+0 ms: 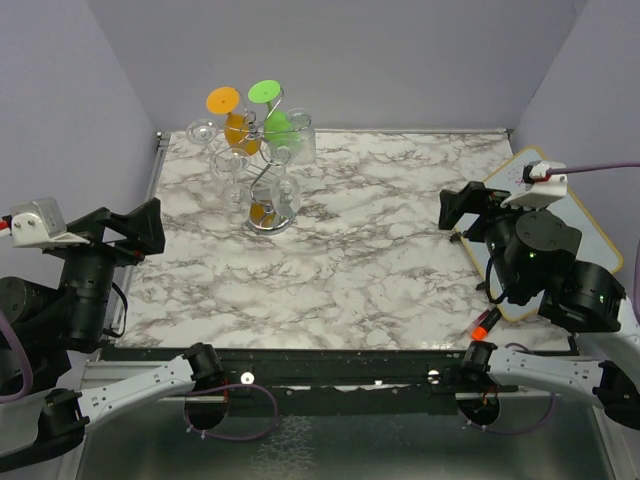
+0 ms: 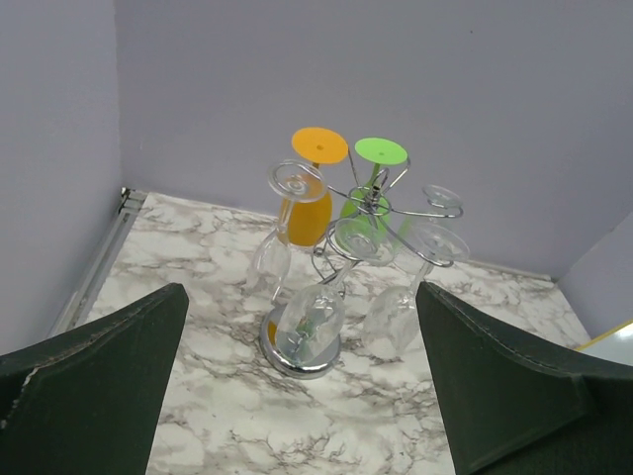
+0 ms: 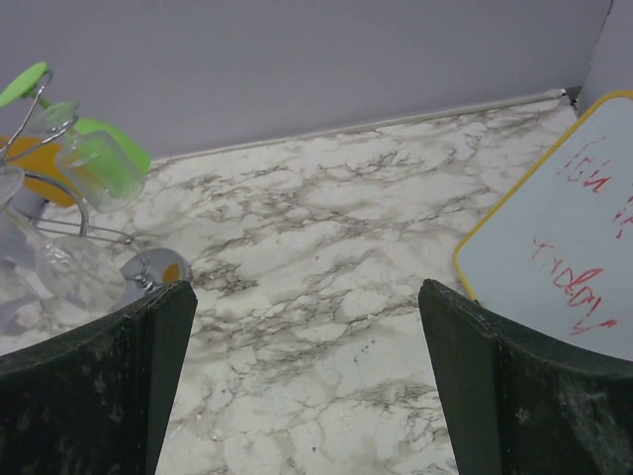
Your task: Place the wine glass upside down on the wine glass rack
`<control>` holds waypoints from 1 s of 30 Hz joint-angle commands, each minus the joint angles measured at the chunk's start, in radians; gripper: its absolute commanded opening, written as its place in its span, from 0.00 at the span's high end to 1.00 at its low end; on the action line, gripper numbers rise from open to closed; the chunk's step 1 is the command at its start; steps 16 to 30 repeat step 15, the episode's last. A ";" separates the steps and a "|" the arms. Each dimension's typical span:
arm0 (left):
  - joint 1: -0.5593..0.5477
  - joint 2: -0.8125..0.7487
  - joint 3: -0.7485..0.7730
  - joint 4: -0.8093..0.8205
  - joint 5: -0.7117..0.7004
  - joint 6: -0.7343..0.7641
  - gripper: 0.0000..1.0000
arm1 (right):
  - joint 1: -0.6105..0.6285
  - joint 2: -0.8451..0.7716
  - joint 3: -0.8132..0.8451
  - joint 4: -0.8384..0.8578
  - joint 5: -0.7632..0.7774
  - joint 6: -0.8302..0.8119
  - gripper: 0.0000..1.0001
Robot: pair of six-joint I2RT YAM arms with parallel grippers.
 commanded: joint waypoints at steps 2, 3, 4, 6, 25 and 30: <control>-0.003 -0.013 0.032 -0.015 0.011 0.027 0.01 | 0.008 0.029 0.041 -0.064 0.078 -0.030 0.00; -0.003 -0.015 0.031 -0.015 0.009 0.026 0.01 | 0.008 0.032 0.042 -0.060 0.075 -0.031 0.00; -0.003 -0.016 0.031 -0.016 0.009 0.027 0.01 | 0.008 0.034 0.041 -0.057 0.069 -0.028 0.00; -0.003 -0.016 0.031 -0.015 0.003 0.027 0.01 | 0.008 0.035 0.032 -0.040 0.053 -0.028 0.00; -0.003 -0.019 0.014 -0.016 -0.014 0.014 0.01 | 0.008 0.062 0.018 -0.009 0.042 -0.001 0.00; -0.003 -0.019 0.014 -0.016 -0.014 0.014 0.01 | 0.008 0.062 0.018 -0.009 0.042 -0.001 0.00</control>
